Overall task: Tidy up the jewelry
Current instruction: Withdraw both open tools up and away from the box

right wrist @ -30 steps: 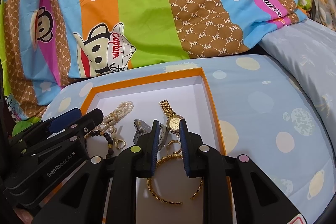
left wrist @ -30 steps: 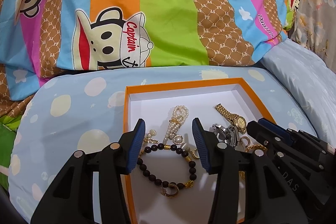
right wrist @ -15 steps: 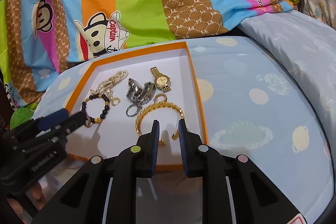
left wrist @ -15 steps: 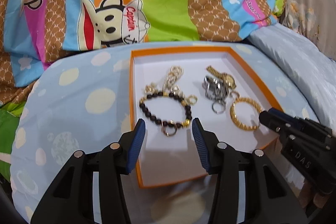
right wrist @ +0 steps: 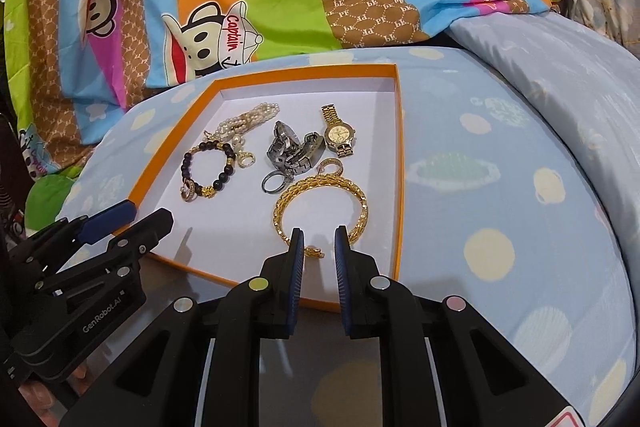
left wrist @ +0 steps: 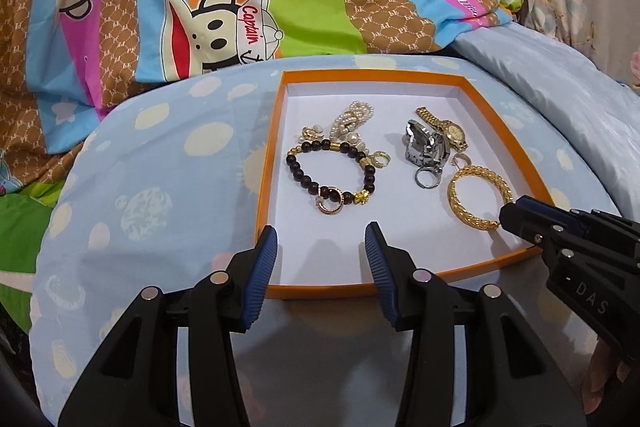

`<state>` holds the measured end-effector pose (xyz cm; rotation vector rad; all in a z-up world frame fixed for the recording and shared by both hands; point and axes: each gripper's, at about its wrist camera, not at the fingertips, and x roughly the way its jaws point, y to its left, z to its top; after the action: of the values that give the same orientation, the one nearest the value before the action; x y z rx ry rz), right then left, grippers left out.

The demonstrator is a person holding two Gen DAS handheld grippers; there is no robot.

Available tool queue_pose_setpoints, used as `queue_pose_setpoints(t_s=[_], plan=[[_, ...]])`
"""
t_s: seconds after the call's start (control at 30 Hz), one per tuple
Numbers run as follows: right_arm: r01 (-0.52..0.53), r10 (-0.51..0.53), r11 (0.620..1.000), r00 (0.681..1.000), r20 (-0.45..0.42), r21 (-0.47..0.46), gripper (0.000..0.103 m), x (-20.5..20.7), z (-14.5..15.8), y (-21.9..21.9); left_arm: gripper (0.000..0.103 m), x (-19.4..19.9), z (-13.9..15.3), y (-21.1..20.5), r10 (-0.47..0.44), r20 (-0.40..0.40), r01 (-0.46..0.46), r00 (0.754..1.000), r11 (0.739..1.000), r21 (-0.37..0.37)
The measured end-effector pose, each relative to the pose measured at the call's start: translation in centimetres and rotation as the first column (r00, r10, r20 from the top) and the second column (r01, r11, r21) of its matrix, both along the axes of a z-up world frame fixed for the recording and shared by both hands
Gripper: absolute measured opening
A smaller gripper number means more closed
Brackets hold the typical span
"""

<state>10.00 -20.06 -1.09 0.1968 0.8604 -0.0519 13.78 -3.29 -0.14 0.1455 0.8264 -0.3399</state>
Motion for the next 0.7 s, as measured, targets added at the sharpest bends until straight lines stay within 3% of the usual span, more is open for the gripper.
queue_pose_setpoints(t_s=[0.27, 0.43, 0.53, 0.7], plan=[[-0.004, 0.004, 1.000, 1.000, -0.013, -0.003, 0.016, -3.9, 0.2, 0.6, 0.042, -4.7, 0.3, 1.1, -0.023, -0.048, 0.021, 0.999, 0.999, -0.039], [0.006, -0.006, 1.000, 1.000, -0.009, 0.028, 0.020, -4.7, 0.7, 0.6, 0.042, -5.7, 0.9, 1.4, -0.023, -0.078, 0.018, 0.997, 0.998, -0.063], [0.014, -0.015, 0.999, 0.999, 0.034, 0.037, 0.020, -5.1, 2.2, 0.9, 0.042, -5.5, 2.4, 1.3, -0.007, -0.046, 0.003, 0.999, 0.997, -0.081], [0.021, -0.022, 1.000, 0.995, 0.096, 0.010, 0.027, -5.6, 4.1, 1.4, 0.042, -5.4, 4.7, 0.7, 0.036, 0.064, -0.033, 0.997, 0.998, -0.044]])
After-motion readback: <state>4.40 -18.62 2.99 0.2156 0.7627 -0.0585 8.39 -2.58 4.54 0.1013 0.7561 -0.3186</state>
